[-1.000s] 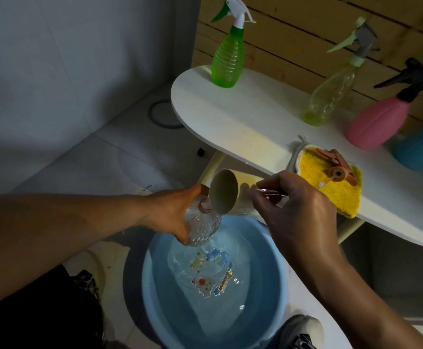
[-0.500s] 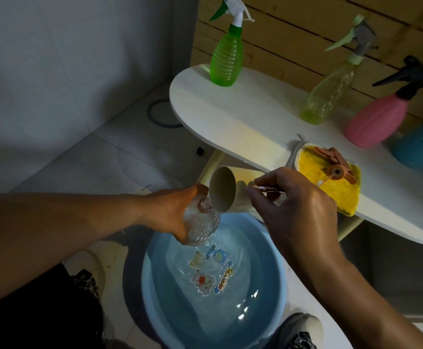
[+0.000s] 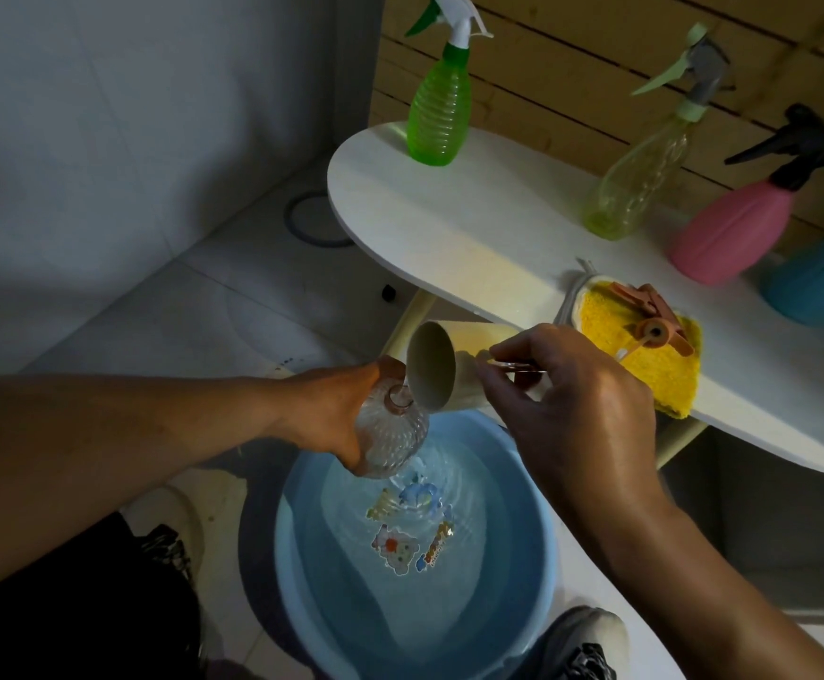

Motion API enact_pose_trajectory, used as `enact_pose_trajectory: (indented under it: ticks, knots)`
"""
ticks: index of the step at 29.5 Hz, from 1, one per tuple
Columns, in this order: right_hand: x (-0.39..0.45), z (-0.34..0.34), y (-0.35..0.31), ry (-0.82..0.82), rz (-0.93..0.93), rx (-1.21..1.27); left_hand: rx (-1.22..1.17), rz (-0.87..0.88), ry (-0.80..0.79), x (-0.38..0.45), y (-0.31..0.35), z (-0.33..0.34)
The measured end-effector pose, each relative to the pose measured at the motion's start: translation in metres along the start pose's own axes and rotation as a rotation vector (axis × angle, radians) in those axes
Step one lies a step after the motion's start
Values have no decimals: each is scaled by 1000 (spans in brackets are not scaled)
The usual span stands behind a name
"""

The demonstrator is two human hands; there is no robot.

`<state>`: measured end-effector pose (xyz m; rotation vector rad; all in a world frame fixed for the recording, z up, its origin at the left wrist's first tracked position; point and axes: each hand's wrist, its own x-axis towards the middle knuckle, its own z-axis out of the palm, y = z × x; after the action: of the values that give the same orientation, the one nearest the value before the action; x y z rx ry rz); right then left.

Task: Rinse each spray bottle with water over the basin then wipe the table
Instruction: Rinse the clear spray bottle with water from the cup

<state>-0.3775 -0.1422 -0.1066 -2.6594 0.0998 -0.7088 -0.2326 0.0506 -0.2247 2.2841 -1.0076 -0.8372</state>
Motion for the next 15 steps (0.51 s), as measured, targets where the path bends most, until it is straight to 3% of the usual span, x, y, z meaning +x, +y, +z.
enact_pose_trajectory:
  ticks: [15]
  knots:
    - [-3, 0, 0, -16, -64, -52, 34, 4, 7, 1, -2, 1]
